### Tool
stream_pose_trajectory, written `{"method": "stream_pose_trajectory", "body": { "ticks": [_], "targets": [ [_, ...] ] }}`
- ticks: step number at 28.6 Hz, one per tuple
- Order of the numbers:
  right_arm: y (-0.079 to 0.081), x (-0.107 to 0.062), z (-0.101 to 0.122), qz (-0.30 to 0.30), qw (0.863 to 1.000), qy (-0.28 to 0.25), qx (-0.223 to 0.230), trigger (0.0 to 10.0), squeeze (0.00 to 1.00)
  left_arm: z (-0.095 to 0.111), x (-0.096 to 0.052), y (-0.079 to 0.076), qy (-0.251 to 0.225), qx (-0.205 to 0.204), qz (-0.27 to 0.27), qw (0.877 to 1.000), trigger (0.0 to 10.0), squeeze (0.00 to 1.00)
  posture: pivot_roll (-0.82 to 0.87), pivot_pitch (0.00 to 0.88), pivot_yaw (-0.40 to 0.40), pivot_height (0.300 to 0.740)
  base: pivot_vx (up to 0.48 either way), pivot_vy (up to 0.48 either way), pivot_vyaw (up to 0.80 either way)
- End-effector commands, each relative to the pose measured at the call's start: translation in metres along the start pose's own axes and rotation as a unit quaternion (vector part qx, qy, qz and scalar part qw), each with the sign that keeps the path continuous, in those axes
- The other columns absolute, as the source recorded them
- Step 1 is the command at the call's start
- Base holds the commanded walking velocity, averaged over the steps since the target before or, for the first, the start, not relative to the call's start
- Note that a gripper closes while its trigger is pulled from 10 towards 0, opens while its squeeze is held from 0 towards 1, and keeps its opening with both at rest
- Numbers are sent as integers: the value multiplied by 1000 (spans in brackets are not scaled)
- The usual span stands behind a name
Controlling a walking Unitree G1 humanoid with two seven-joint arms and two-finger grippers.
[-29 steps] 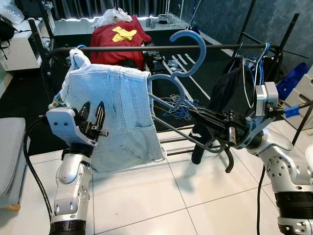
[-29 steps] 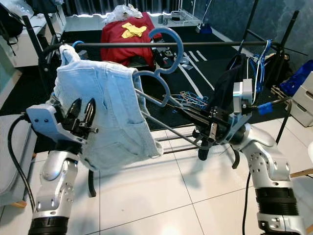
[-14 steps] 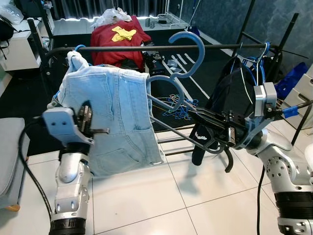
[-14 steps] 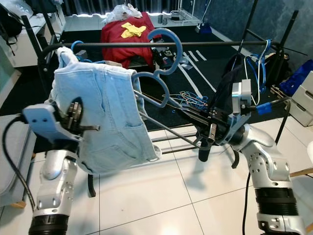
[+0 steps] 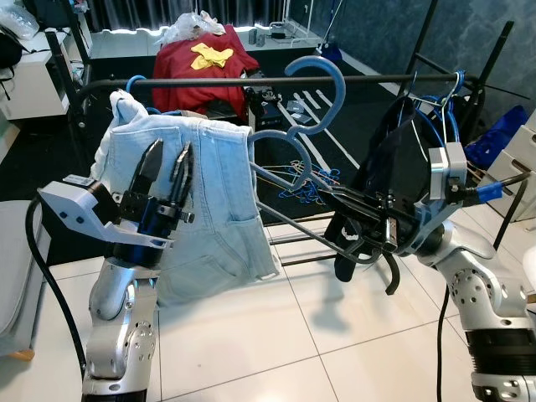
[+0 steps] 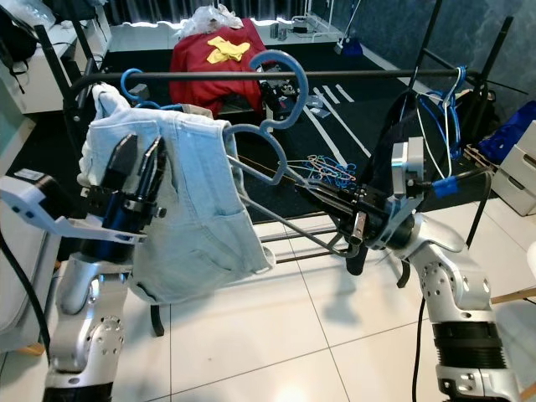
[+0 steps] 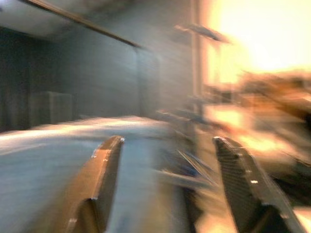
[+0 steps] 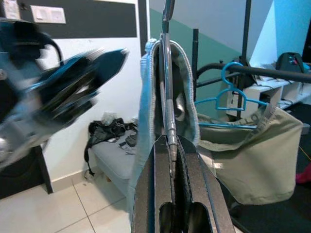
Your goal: Hang hanger
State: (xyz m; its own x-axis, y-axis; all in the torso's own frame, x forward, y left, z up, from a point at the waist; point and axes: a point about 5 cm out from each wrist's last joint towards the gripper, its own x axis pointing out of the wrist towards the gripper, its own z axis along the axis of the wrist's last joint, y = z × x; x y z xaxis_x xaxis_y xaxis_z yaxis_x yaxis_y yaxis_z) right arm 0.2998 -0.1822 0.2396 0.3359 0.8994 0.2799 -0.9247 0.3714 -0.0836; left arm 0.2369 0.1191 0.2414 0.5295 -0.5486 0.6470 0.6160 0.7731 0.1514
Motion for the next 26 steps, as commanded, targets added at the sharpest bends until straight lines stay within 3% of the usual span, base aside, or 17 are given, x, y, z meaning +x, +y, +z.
{"method": "stream_pose_trajectory", "body": {
  "ticks": [1, 4, 6, 8, 9, 10, 11, 13, 14, 16, 17, 20, 25, 26],
  "targets": [
    [0, 3, 6, 8, 1000, -15, -17, 0, 0, -3, 0, -11, 22, -3, -44, 999, 10000, 1000, -180, 84, -27, 740, 0, 0, 0],
    [-1, 5, 5, 10, 1000, -15, -17, 0, 0, -14, -3, -19, 70, 4, -81, 994, 10000, 1000, -178, 79, -30, 740, 0, 0, 0],
    [-1, 5, 5, 10, 1000, -15, -17, 0, 0, -14, -3, -19, 70, 4, -81, 994, 10000, 1000, -178, 79, -30, 740, 0, 0, 0],
    [-1, 8, 5, 13, 1000, -16, -18, 0, 0, -33, -7, -24, 134, 38, -112, 984, 10000, 1000, -179, 68, -29, 740, 0, 0, 0],
    [-1, 8, 5, 13, 1000, -16, -18, 0, 0, -33, -7, -24, 134, 38, -112, 984, 10000, 1000, -179, 68, -29, 740, 0, 0, 0],
    [-1, 9, 5, 16, 1000, -16, -18, 0, 0, -39, -7, -23, 148, 62, -105, 981, 10000, 431, -181, 66, -27, 740, 0, 0, 0],
    [-1, 10, 5, 19, 1000, -16, -18, 0, 0, -45, -5, -20, 161, 76, -89, 980, 10000, 0, -182, 65, -27, 740, 0, 0, 0],
    [0, 11, 5, 21, 999, -17, -18, 0, 0, -50, -2, -18, 169, 78, -69, 980, 10000, 0, -182, 65, -27, 740, 0, 0, 0],
    [1, 12, 5, 22, 999, -17, -17, 0, 0, -52, 1, -19, 171, 71, -65, 980, 7922, 0, -182, 66, -27, 740, 0, 0, 0],
    [1, 13, 5, 23, 999, -17, -17, 0, 0, -53, 3, -20, 172, 64, -66, 981, 7922, 0, -182, 67, -28, 740, 0, 0, 0],
    [1, 14, 4, 25, 999, -16, -17, 0, 0, -54, 4, -24, 175, 49, -80, 980, 0, 0, -182, 68, -27, 740, 0, 0, 0],
    [2, 15, 3, 28, 999, -15, -15, 0, 0, -56, 5, -29, 178, 42, -100, 978, 0, 0, -183, 70, -27, 740, 0, 0, 0],
    [3, 18, 2, 33, 999, -15, -14, 0, 0, -63, 5, -30, 196, 73, -111, 972, 0, 0, -182, 74, -29, 740, 0, 0, 0],
    [3, 19, 1, 35, 999, -14, -13, 0, 0, -65, 7, -27, 198, 85, -95, 972, 2667, 0, -182, 76, -29, 740, 0, 0, 0]
  ]
}}
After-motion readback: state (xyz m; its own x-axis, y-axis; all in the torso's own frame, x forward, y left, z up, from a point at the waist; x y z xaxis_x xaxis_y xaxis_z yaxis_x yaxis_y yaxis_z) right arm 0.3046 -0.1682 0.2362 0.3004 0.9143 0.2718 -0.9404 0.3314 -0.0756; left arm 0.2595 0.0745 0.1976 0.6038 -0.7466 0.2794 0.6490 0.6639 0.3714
